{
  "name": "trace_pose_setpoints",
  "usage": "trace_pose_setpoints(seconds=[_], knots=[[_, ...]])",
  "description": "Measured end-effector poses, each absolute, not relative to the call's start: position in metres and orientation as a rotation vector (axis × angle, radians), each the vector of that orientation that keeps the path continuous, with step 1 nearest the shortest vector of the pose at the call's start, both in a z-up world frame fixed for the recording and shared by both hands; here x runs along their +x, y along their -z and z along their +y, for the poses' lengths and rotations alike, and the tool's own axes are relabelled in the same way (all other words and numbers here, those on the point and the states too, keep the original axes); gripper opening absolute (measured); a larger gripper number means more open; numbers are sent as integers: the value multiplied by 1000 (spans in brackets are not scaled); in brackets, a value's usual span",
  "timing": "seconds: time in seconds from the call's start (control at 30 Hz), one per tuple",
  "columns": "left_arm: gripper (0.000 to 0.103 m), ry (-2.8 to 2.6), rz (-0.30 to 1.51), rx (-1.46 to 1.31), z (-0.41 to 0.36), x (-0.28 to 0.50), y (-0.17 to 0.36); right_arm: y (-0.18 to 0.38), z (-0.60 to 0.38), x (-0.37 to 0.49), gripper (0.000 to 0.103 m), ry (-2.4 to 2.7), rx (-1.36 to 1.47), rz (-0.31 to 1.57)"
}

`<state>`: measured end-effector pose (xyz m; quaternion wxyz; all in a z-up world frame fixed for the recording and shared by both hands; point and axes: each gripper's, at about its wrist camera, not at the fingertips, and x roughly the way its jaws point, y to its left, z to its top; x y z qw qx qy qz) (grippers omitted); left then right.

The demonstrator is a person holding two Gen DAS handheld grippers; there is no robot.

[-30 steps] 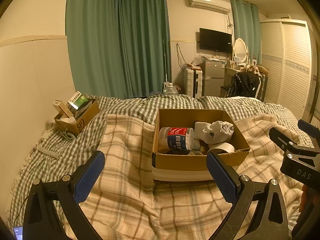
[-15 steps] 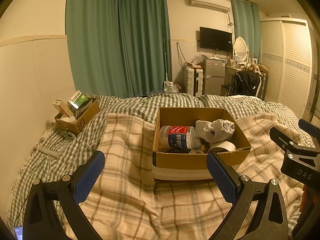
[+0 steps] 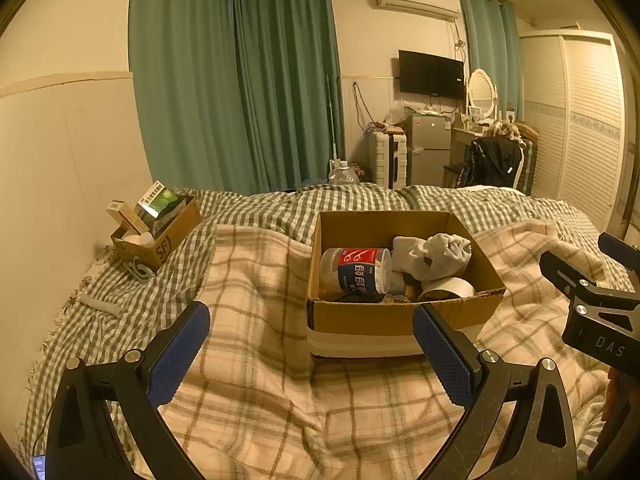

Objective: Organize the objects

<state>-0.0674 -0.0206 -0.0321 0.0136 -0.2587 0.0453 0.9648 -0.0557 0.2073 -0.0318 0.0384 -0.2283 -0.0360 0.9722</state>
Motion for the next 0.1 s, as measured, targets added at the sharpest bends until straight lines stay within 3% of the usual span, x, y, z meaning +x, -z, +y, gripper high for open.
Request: trace_pose_setpoints(seconds=[0.1], knots=[[103,-3010,144,-802,-21,-67,32,34,207,-56,103,-2980,-705,-110]])
